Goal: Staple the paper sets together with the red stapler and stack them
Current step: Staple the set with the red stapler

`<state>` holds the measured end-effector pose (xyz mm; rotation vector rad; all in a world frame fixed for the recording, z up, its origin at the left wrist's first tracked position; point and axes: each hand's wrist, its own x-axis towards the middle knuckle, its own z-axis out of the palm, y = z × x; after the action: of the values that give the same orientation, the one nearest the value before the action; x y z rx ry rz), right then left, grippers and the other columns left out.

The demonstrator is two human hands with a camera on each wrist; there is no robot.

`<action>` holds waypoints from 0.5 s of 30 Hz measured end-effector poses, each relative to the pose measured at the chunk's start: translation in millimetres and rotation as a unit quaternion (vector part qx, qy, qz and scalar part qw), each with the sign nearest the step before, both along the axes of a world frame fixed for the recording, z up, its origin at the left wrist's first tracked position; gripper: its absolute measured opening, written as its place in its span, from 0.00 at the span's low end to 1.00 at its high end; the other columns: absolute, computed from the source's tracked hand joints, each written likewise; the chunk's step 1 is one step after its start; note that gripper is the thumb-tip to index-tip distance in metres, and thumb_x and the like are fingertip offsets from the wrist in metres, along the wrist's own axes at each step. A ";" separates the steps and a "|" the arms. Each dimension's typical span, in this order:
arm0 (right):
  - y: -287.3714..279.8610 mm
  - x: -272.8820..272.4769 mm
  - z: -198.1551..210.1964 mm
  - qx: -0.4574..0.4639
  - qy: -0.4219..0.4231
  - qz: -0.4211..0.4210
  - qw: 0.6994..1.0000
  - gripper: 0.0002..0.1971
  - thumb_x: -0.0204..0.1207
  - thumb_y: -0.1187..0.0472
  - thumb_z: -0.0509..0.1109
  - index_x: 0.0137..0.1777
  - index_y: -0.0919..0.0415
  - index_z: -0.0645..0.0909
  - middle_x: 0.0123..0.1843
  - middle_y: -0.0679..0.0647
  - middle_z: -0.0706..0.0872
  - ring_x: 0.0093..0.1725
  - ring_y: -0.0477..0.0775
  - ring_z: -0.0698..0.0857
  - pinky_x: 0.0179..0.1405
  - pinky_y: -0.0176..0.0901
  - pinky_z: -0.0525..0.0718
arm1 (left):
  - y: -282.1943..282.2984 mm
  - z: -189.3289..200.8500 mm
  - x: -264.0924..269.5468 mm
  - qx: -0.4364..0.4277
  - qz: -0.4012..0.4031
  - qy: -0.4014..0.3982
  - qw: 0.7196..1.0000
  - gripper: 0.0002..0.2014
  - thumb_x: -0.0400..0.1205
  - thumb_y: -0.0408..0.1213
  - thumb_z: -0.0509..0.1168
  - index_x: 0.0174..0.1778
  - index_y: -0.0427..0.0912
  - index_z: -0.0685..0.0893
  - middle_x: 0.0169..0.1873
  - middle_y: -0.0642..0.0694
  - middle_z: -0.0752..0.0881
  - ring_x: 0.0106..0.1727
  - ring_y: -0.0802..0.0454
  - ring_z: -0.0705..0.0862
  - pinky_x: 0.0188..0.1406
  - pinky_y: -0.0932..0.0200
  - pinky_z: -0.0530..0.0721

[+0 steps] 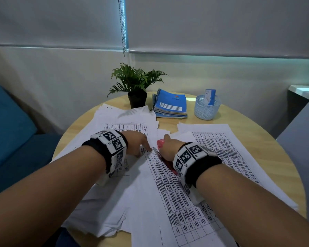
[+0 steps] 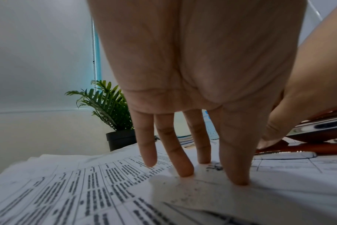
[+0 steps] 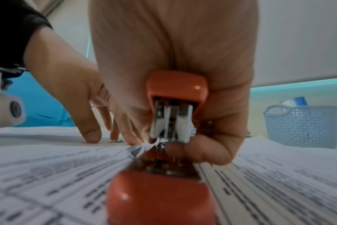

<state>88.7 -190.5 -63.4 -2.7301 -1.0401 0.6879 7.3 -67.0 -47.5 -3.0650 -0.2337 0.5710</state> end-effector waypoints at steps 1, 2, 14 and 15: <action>2.6 0.9 -1.9 0.004 0.006 -0.010 1.000 0.23 0.85 0.58 0.55 0.76 0.66 0.56 0.70 0.63 0.77 0.69 0.62 0.77 0.58 0.47 0.74 | 0.5 -0.2 0.0 0.001 -0.004 -0.001 1.000 0.23 0.80 0.38 0.66 0.72 0.56 0.76 0.71 0.52 0.74 0.65 0.53 0.76 0.53 0.67 0.65; 4.5 1.3 -2.9 0.006 0.009 -0.015 1.000 0.23 0.86 0.58 0.55 0.76 0.66 0.56 0.70 0.62 0.77 0.68 0.62 0.78 0.55 0.47 0.73 | 0.9 -0.4 0.1 0.001 -0.006 -0.002 1.000 0.23 0.80 0.38 0.66 0.72 0.56 0.76 0.71 0.52 0.73 0.65 0.53 0.76 0.53 0.67 0.65; 6.1 -0.7 3.6 -0.023 -0.040 0.024 0.999 0.20 0.86 0.61 0.54 0.75 0.68 0.61 0.70 0.63 0.73 0.68 0.63 0.77 0.62 0.51 0.75 | -1.0 -0.5 1.6 0.015 -0.027 0.008 0.999 0.23 0.81 0.38 0.65 0.73 0.55 0.75 0.75 0.55 0.70 0.70 0.54 0.74 0.63 0.65 0.69; 2.6 -0.8 6.4 -0.025 -0.052 0.038 0.998 0.21 0.86 0.59 0.54 0.75 0.69 0.62 0.71 0.64 0.72 0.68 0.64 0.77 0.63 0.51 0.75 | -1.1 -0.9 2.0 0.016 -0.025 0.007 1.000 0.24 0.81 0.38 0.65 0.73 0.55 0.75 0.75 0.55 0.71 0.70 0.53 0.74 0.65 0.63 0.69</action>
<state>87.9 -187.9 -57.0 -2.8089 -1.1693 0.5975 9.3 -68.1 -48.4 -3.0259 -0.1625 0.5804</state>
